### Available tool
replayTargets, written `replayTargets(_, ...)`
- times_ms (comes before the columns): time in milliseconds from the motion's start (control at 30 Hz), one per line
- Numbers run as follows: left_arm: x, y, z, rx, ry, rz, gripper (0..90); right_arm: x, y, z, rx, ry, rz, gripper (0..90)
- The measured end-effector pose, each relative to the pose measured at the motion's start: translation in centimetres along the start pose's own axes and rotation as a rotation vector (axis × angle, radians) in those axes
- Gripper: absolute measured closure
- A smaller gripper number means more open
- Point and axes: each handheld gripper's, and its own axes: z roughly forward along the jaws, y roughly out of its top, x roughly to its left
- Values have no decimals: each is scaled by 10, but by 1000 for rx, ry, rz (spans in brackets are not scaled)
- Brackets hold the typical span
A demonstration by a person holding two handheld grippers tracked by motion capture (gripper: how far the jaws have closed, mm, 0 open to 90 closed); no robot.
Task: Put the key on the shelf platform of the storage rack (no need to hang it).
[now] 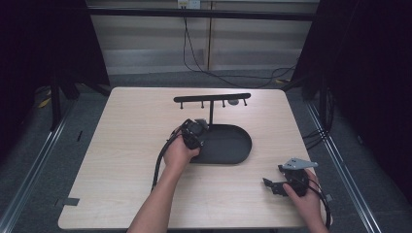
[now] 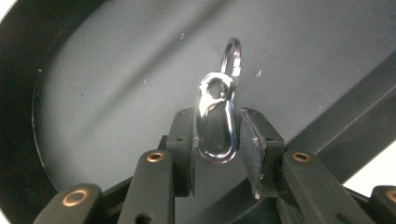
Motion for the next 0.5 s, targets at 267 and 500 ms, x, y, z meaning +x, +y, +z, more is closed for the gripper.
replayTargets(267,1,-1,-4,-15,8,-10,618,0,0,0,0,0,0,165)
replayTargets(500,2,-4,-10,-30,8,-9,568,0,0,0,2,0,4,165)
